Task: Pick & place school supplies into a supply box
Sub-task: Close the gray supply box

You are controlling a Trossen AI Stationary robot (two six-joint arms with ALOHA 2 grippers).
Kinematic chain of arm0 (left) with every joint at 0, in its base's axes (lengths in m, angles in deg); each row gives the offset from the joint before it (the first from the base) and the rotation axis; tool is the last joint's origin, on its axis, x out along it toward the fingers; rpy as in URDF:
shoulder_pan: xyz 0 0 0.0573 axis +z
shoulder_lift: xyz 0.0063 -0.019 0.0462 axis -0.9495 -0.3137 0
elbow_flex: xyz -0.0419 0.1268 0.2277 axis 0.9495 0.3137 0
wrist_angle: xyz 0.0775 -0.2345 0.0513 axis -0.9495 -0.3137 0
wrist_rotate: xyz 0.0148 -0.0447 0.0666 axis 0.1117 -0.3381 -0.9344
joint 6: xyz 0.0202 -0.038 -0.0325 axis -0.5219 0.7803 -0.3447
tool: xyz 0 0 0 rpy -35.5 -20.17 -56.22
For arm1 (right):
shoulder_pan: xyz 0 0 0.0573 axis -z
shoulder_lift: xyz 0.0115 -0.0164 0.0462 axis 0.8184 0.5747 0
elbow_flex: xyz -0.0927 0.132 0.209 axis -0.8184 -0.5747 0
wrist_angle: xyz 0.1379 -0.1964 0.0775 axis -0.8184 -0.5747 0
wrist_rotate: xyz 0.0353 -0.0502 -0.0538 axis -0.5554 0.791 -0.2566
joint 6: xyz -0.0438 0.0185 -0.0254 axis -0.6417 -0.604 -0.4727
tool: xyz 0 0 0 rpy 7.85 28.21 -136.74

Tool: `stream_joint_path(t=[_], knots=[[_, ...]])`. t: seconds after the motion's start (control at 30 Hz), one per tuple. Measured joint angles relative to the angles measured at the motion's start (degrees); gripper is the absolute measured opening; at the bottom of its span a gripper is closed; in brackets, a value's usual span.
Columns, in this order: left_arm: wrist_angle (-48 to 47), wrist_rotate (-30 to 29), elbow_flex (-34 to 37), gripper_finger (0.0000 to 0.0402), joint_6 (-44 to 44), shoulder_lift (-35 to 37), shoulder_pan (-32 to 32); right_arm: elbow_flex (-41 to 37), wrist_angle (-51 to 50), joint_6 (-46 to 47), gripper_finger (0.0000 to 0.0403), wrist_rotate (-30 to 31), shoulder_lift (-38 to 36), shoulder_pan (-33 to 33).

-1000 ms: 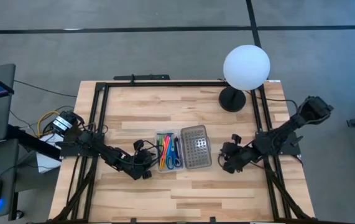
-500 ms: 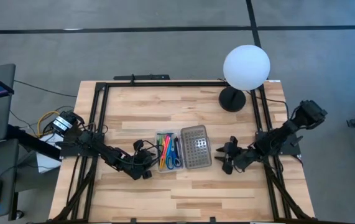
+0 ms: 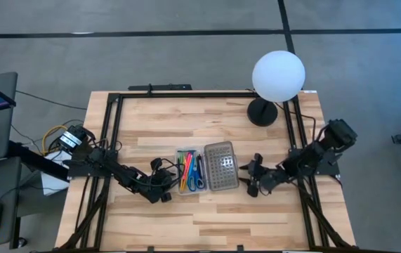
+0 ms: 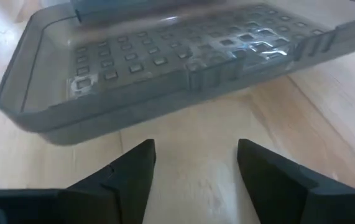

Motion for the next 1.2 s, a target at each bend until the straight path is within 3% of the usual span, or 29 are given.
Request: stream_joint_path(t=[0.4,0.67,0.9,1.03,1.2], knots=[[0.0,-0.4,0.0,0.0112,-0.2,0.0,0.0,-0.1,6.5,-9.1,0.0220,-0.7,0.8,2.6],[0.3,-0.6,0.0,0.0112,-1.1,0.0,0.0,4.4,19.1,-15.6,0.0193,-2.8,13.1,7.3],[0.3,-0.5,0.0,0.0112,-1.4,0.0,0.0,3.3,39.4,-20.8,0.0188,-6.7,23.3,9.8],[0.4,-0.4,0.0,0.0112,-1.4,0.0,0.0,3.5,46.0,-24.9,0.0187,-7.6,25.7,9.6],[0.4,-0.4,0.0,0.0112,-1.4,0.0,0.0,3.9,46.5,-26.8,0.0177,-8.2,25.6,9.6]])
